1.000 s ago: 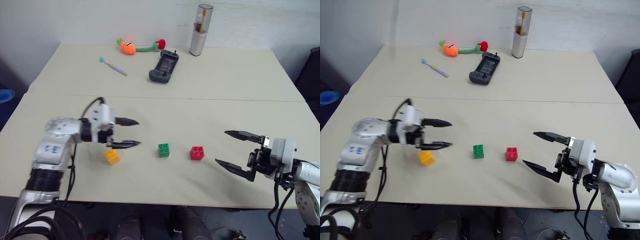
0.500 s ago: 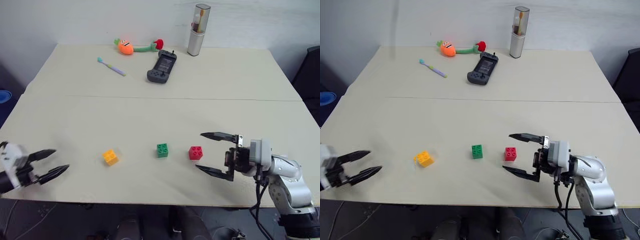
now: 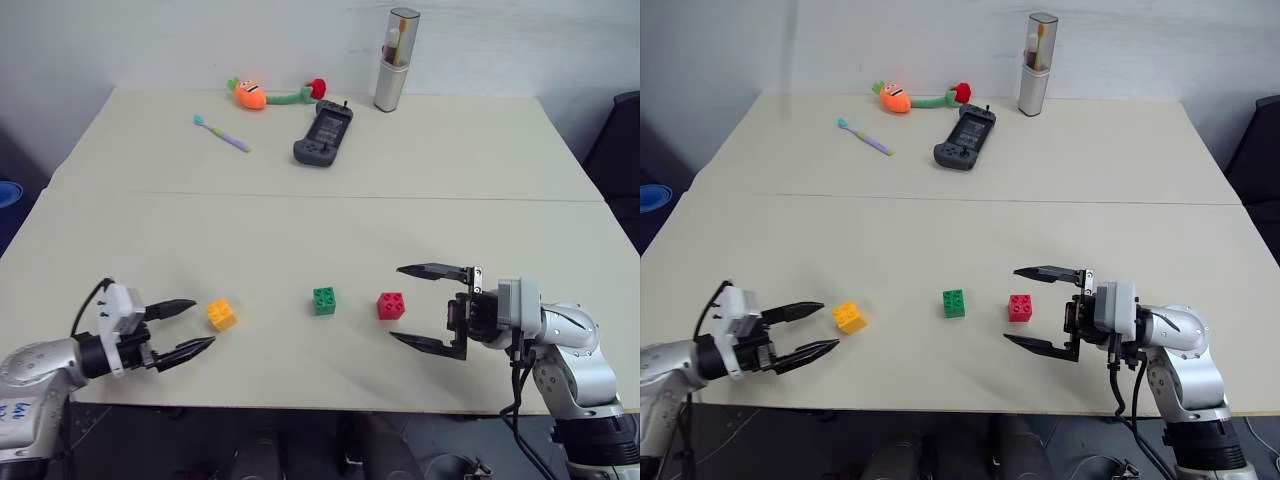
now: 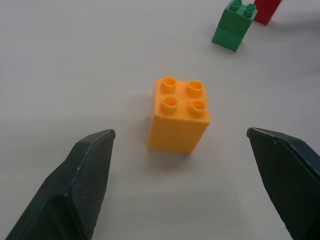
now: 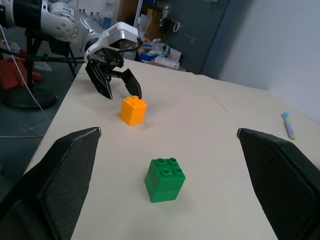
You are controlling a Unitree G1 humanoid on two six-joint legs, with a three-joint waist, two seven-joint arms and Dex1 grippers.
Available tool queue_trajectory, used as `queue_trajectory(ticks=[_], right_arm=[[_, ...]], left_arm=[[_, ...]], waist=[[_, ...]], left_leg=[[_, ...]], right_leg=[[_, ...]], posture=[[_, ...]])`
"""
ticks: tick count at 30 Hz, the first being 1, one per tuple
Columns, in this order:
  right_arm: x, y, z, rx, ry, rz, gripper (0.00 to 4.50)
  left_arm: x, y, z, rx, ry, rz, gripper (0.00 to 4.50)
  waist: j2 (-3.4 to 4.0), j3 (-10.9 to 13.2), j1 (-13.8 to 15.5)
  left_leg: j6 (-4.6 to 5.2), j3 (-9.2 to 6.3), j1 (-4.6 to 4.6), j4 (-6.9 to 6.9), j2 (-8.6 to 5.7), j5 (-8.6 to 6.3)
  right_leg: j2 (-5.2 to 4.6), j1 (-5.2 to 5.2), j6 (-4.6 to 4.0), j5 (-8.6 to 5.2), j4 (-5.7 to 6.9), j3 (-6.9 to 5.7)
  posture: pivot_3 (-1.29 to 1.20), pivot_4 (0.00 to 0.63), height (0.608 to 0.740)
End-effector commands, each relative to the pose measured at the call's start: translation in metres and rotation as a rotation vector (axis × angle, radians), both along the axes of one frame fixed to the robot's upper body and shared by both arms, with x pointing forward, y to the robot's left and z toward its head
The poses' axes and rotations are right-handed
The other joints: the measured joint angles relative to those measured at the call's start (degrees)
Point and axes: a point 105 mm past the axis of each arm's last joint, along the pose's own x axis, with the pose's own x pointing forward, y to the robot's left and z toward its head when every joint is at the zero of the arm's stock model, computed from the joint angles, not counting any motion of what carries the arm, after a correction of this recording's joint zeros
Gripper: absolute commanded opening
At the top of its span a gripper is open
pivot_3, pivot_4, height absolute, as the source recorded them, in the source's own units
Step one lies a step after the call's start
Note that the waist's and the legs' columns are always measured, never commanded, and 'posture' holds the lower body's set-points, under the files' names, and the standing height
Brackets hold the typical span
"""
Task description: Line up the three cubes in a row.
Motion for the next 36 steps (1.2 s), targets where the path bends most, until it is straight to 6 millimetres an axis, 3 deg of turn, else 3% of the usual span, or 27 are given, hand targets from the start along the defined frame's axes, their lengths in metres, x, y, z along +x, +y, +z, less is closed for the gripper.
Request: queue_trajectory(ticks=[1,7,10,16,22,26,36], right_arm=[[-0.002,-0.005,0.007,-0.007,-0.032,-0.034,4.50],[-0.004,-0.006,0.005,-0.004,-0.028,-0.064,4.50],[-0.006,-0.011,0.003,-0.008,-0.019,-0.094,4.50],[-0.008,-0.016,0.003,-0.019,-0.007,-0.115,4.50],[-0.009,-0.020,0.001,-0.036,0.012,-0.131,4.50],[-0.012,-0.022,0.000,-0.034,0.021,-0.153,4.50],[-0.018,-0.026,-0.002,-0.035,0.038,-0.189,4.50]], left_arm=[[0.011,-0.001,-0.007,0.046,-0.040,0.036,4.06],[0.019,-0.011,-0.009,0.022,-0.058,0.009,2.30],[0.031,-0.017,0.002,0.017,-0.121,-0.040,1.51],[0.041,-0.037,0.024,0.097,-0.188,-0.325,1.51],[0.058,-0.046,0.016,0.227,-0.165,-0.555,1.51],[0.070,-0.047,0.009,0.235,-0.154,-0.580,1.51],[0.072,-0.049,-0.001,0.229,-0.112,-0.630,1.51]], waist=[[0.00,0.00,-0.03],[0.00,0.00,-0.09],[0.00,0.00,0.06],[-0.01,-0.01,0.32],[-0.01,-0.01,0.31],[-0.01,-0.01,0.12],[-0.01,-0.01,0.12]], left_leg=[[0.00,0.00,0.01,0.00,0.00,0.00],[0.00,0.02,0.04,0.00,-0.01,0.00],[-0.02,0.01,0.06,0.00,0.00,0.01],[-0.18,0.02,0.03,0.02,-0.04,0.12],[-0.24,0.11,0.05,0.04,-0.10,0.17],[-0.23,0.12,0.01,0.07,-0.09,0.19],[-0.20,0.08,-0.07,0.17,-0.10,0.20]], right_leg=[[0.00,0.00,0.00,0.00,0.01,0.00],[-0.01,0.03,0.00,0.00,0.01,0.02],[0.00,0.03,0.00,0.00,0.02,0.01],[-0.01,0.05,0.00,0.00,0.01,-0.01],[0.04,0.04,0.01,0.00,0.02,0.00],[0.09,0.02,0.01,0.00,0.01,-0.01],[0.06,0.01,0.05,0.02,0.02,-0.03]], posture=[[0.00,0.150,0.740],[0.00,0.150,0.740],[0.00,0.150,0.740],[0.00,0.150,0.740],[0.00,0.150,0.740],[0.00,0.150,0.740],[0.00,0.150,0.740]])
